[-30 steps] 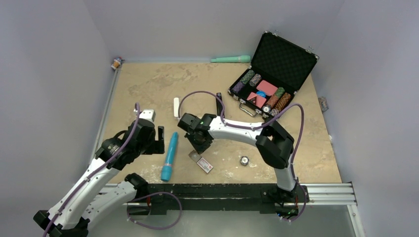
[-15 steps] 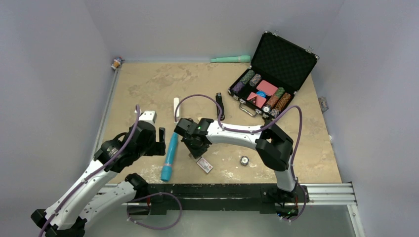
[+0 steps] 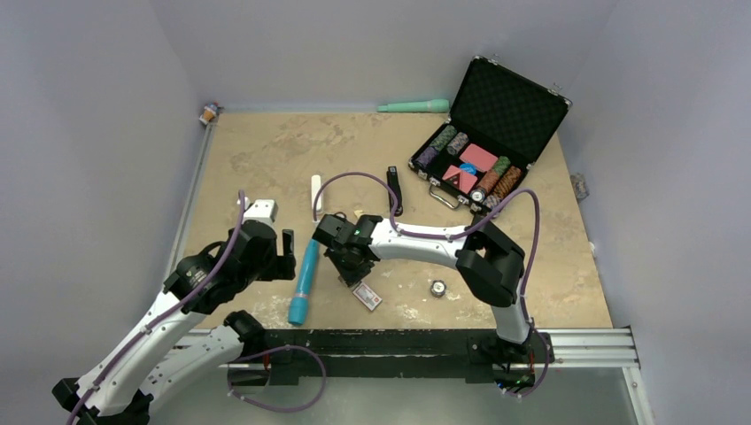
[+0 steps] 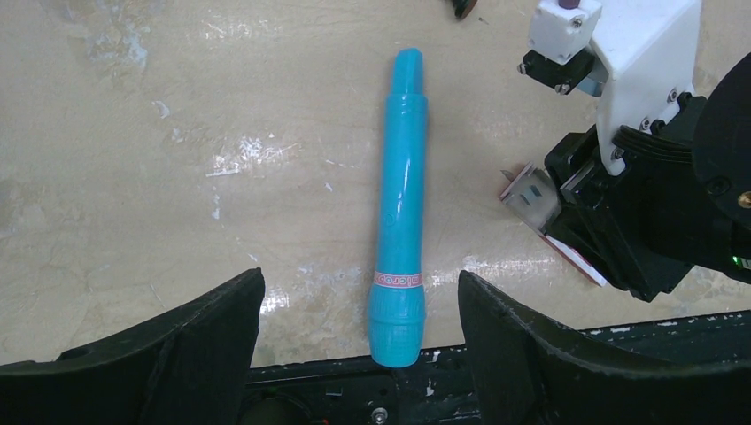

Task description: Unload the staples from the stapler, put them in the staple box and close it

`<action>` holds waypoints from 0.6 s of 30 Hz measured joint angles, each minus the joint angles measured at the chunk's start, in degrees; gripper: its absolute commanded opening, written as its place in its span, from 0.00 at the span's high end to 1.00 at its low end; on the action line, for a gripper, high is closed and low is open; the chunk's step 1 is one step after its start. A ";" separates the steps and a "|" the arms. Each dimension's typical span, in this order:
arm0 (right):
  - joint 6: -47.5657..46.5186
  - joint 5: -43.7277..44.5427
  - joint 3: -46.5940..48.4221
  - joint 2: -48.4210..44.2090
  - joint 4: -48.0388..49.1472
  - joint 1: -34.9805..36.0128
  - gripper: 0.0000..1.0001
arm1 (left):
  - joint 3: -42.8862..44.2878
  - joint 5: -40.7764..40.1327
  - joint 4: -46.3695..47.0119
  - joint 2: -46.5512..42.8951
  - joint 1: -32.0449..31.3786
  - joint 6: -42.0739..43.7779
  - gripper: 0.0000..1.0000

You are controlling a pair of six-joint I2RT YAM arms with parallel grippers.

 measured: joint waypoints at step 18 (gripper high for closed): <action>0.15 1.36 0.42 1.99 -0.39 0.00 0.63 | 0.00 -0.28 -0.02 -0.24 -0.17 -0.42 0.16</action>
